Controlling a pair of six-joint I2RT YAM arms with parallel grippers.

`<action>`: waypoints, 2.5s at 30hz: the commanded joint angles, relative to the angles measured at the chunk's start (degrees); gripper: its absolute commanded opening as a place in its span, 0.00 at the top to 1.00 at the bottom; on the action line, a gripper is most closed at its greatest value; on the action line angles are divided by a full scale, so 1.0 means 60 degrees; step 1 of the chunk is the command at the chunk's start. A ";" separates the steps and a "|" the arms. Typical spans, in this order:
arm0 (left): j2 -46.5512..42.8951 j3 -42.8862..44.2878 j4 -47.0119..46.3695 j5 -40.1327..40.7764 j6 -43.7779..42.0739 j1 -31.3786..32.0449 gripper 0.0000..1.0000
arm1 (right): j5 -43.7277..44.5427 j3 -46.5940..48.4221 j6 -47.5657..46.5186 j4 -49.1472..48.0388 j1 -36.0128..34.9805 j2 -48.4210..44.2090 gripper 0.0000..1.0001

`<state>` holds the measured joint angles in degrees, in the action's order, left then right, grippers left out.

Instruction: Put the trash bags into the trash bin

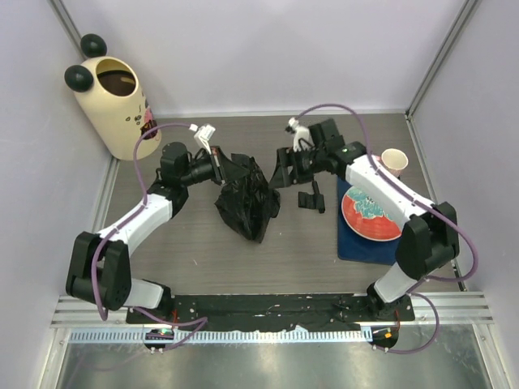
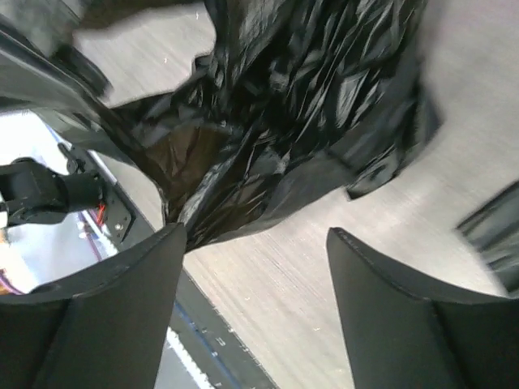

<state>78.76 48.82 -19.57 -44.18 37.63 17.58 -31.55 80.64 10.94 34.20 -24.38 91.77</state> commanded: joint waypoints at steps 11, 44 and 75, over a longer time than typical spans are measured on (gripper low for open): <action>0.0599 0.0740 -0.1120 -0.0356 0.0571 -0.0162 1.00 | 0.2183 0.0211 0.2966 -0.1332 -0.1019 0.3408 0.10; -0.0807 0.1048 0.2837 0.0260 -0.2111 -0.0265 0.94 | -0.0851 -0.0447 0.3670 -0.3093 -0.0990 0.3660 0.06; -0.0192 0.3216 0.8026 -0.0193 -0.4940 -0.1554 0.26 | -0.1949 0.0051 0.0404 -0.3209 -0.0800 0.0629 0.99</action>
<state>79.37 64.62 33.17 -39.81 4.67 8.38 -41.21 79.22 16.82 14.81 -28.77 97.71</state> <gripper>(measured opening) 0.678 0.028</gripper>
